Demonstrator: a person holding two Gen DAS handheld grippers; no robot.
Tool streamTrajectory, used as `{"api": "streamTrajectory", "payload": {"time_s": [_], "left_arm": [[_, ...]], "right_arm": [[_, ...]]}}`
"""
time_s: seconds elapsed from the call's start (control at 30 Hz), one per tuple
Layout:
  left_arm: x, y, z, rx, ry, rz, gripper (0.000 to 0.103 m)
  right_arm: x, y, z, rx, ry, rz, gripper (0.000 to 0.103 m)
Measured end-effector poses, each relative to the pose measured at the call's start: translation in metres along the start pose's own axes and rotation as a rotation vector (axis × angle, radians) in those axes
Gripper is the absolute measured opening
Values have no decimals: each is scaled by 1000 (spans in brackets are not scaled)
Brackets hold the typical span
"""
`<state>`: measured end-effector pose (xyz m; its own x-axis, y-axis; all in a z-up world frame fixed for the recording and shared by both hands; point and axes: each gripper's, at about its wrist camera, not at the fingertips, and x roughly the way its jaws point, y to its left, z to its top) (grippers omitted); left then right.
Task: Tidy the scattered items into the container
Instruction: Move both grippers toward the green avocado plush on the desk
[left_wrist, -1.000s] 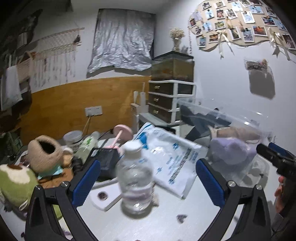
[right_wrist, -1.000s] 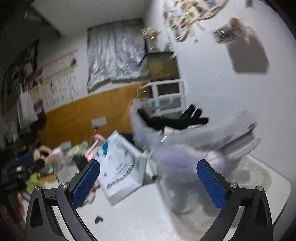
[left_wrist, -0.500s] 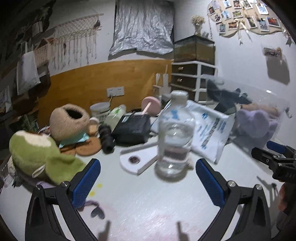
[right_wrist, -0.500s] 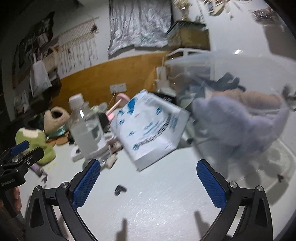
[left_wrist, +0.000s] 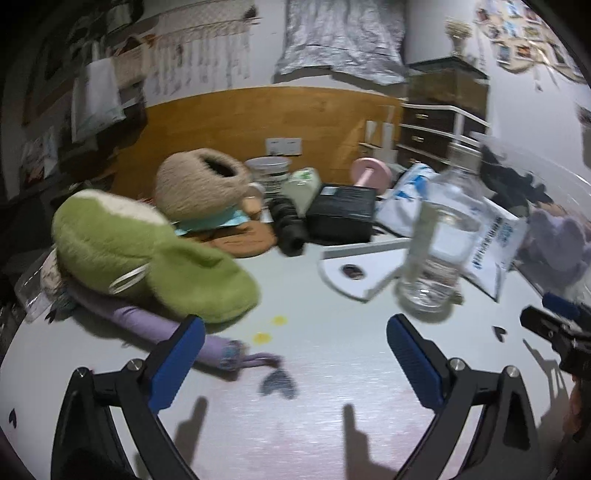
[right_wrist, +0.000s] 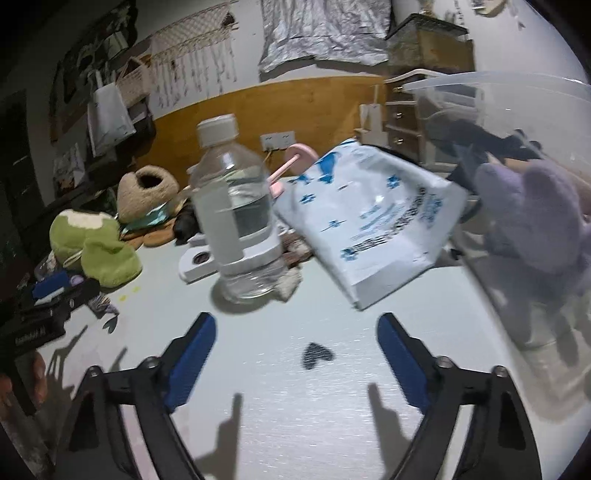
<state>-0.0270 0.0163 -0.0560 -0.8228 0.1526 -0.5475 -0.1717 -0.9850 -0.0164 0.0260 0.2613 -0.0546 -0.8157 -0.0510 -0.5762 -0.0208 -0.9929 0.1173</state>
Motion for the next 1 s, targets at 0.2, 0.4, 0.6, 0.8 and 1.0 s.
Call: {"api": "streamTrajectory", "payload": {"time_s": [0.2, 0.4, 0.6, 0.8, 1.0], "left_arm": [[6, 42, -1, -66, 26, 99, 99], [12, 76, 0, -118, 44, 159, 99], [23, 104, 2, -164, 70, 187, 99], [38, 121, 9, -235, 102, 131, 80], [42, 128, 11, -287, 110, 68, 62]], "right_arm": [[10, 26, 0, -57, 30, 43, 56], [16, 48, 0, -110, 57, 88, 43], [3, 63, 9, -155, 38, 115, 38], [-11, 72, 22, -186, 3, 105, 38], [-16, 82, 34, -221, -16, 105, 38]]}}
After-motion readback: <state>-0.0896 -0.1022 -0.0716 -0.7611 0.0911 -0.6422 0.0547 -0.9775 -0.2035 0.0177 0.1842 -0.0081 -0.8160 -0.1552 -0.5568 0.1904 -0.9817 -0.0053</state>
